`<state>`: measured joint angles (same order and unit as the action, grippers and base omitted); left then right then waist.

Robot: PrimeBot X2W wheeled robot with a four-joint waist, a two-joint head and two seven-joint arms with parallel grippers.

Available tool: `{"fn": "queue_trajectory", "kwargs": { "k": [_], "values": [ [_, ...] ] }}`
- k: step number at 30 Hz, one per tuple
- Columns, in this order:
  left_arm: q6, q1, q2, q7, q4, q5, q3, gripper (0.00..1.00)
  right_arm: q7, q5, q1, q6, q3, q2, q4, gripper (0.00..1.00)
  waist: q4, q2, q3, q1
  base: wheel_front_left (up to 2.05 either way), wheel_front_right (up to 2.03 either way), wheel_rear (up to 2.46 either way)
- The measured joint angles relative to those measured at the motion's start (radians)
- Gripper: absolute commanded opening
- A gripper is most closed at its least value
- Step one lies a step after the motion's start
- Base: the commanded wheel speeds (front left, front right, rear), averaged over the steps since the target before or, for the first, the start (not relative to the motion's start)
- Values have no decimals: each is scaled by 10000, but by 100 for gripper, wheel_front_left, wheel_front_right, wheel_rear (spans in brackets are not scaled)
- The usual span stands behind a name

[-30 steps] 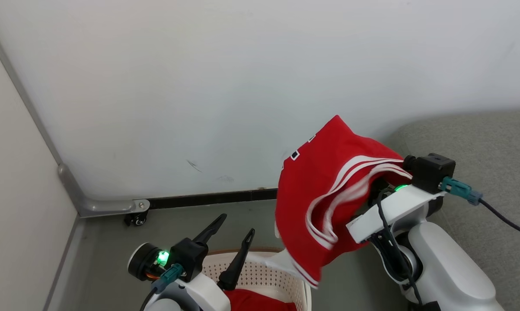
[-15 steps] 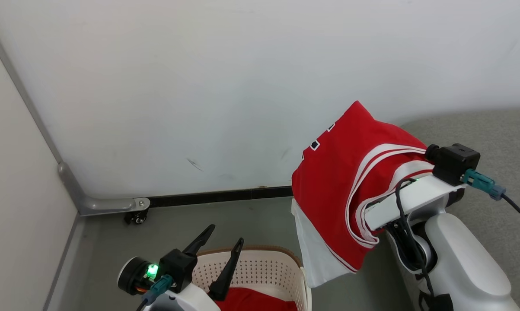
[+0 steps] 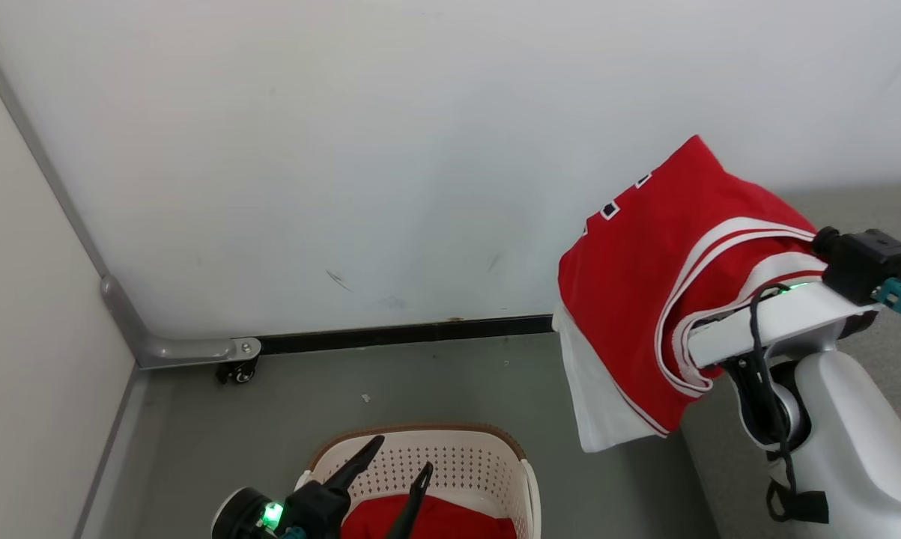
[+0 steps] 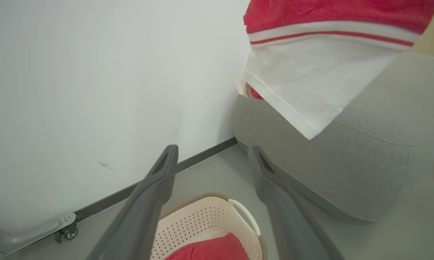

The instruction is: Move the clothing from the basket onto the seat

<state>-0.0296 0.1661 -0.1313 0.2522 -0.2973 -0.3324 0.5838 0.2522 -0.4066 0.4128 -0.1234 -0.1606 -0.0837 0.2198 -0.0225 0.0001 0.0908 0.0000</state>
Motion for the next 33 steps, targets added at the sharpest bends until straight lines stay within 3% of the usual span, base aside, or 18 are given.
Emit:
{"fn": "queue_trajectory", "kwargs": {
  "k": [33],
  "values": [
    [-706, -1206, 130, 0, 504, 708, 673, 100, 0, 1012, -1920, 0, 3202, -176, -667, 0, 658, 0, -41, 0, 0, 0, 0]
  ]
}}
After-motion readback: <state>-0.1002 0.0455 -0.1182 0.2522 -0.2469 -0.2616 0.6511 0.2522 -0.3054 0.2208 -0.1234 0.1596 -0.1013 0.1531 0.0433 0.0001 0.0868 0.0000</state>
